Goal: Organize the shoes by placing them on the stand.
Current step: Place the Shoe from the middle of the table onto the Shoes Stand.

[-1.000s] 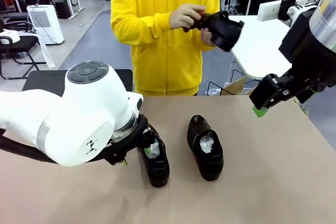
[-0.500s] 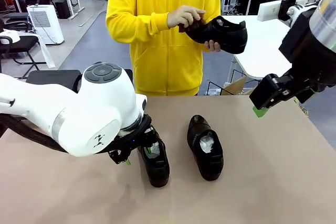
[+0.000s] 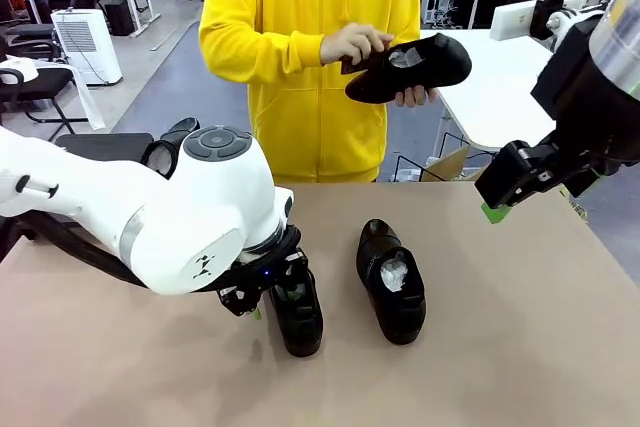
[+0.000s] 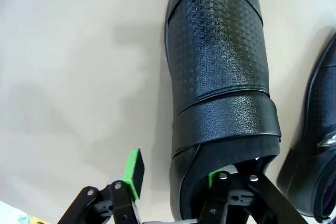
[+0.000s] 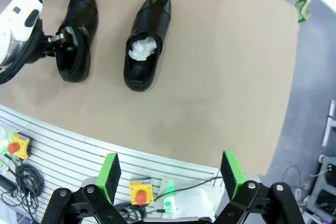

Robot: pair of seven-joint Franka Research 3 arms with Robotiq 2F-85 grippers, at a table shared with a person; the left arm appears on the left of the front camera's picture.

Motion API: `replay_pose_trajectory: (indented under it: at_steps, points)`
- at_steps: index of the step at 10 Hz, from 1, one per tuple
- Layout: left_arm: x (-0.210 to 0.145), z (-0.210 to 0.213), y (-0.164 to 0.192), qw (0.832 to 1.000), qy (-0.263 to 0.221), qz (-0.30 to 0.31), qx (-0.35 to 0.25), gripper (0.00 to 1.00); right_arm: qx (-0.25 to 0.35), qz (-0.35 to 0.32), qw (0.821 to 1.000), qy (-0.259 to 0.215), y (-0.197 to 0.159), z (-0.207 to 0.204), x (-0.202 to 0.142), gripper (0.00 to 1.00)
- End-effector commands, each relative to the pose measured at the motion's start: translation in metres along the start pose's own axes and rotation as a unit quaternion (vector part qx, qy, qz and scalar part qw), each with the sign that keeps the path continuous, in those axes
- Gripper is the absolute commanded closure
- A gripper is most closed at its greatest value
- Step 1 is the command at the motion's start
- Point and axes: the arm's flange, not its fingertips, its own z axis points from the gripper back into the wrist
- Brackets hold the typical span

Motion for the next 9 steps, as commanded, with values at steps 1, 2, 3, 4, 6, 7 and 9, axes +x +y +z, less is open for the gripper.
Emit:
replay_pose_trajectory:
  at_steps: [1,2,3,4,6,7,9]
  points:
    - [0.002,-0.002,-0.008,1.0,-0.011,0.014,0.012,0.76,0.005,0.007,1.0,0.0,-0.003,0.002,0.002,0.0]
    - [0.001,-0.001,-0.008,1.0,-0.011,0.014,0.013,0.94,0.005,0.007,1.0,0.0,-0.003,0.002,0.002,0.0]
    - [0.0,-0.001,-0.008,1.0,-0.009,0.013,0.014,1.0,0.005,0.007,1.0,0.0,-0.003,0.002,0.002,0.0]
    - [-0.001,-0.002,-0.008,1.0,-0.008,0.01,0.014,1.0,0.005,0.007,1.0,0.0,-0.003,0.002,0.002,0.0]
    - [-0.001,-0.007,-0.008,1.0,-0.01,-0.018,0.011,1.0,0.005,0.007,1.0,0.0,-0.003,0.002,0.002,0.0]
    - [-0.003,-0.008,-0.007,0.999,-0.009,-0.033,0.014,1.0,0.005,0.007,1.0,0.0,-0.003,0.002,0.002,0.0]
    - [-0.012,0.023,0.002,0.998,0.015,-0.064,0.025,1.0,0.005,0.007,1.0,0.0,-0.003,0.002,0.002,0.0]
